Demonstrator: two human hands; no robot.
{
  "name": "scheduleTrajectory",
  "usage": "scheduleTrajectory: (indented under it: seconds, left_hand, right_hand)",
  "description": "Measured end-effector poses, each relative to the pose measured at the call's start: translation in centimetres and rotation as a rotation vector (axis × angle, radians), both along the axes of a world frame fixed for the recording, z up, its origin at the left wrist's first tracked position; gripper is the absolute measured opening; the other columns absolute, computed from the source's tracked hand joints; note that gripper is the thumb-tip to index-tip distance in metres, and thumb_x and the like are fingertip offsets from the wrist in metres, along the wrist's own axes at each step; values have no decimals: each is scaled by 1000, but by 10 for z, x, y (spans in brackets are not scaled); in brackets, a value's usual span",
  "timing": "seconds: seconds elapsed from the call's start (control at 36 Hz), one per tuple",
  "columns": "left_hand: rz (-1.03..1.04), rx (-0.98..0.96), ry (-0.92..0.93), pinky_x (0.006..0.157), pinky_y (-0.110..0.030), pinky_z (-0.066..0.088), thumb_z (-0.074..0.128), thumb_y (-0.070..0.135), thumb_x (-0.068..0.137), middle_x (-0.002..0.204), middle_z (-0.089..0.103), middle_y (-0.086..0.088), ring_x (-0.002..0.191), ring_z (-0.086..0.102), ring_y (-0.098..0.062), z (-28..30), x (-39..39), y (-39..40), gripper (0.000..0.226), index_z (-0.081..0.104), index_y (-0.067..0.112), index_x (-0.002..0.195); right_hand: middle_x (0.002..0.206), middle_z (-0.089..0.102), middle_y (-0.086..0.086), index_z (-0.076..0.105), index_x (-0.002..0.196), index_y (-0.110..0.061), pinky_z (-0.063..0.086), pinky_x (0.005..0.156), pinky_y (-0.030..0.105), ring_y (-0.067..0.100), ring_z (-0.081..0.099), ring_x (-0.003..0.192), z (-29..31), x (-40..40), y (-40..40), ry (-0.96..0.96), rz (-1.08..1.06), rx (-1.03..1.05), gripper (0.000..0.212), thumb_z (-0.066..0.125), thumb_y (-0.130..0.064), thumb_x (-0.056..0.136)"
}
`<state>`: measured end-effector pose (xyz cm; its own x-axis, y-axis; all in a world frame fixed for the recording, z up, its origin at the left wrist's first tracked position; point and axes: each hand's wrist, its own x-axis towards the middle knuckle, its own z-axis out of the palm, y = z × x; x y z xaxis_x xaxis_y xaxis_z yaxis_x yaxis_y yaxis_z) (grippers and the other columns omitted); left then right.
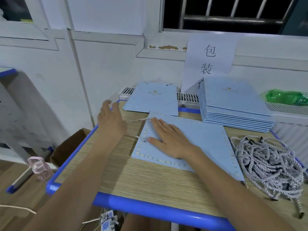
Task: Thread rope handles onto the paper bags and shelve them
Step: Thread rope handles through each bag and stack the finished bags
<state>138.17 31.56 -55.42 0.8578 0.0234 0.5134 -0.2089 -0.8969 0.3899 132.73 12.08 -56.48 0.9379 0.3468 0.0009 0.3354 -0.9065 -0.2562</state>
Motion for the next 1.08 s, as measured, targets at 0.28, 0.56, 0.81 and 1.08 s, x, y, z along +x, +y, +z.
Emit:
scheduleTrajectory:
  seconds: [0.28,0.56,0.81,1.08]
  left_hand:
    - [-496,353,542,118,-31,-12,12,28,102,159,-9,5,144,-12,-4,-20,-20,-27,54,-6,16,151]
    - [-447,339,323,116,-29,-7,4,56,78,160,6,2,146,3,-9,-15,-33,-25,85,15,14,151]
    - [-734,500,501,110,-14,-10,10,101,43,158,-9,12,135,-15,6,1,-81,2,131,1,28,152]
    - [-741,622,-36,60,-28,55,35,30,80,103,71,1,82,70,-18,20,-84,14,46,56,20,119]
  right_hand:
    - [159,-2,-13,-1,152,-24,9,107,36,16,10,140,0,23,13,-16,-68,-188,55,10,-42,101]
    - [160,-5,-3,1,153,-19,0,116,34,13,-2,146,12,4,7,2,-16,-72,60,21,-44,102]
    - [156,-23,-9,-15,147,-41,-11,117,45,10,-23,143,18,-75,-41,126,66,-239,102,20,-87,64]
    - [49,56,-2,60,66,-18,19,39,21,19,55,37,35,-91,-27,-800,117,-412,54,23,-36,101]
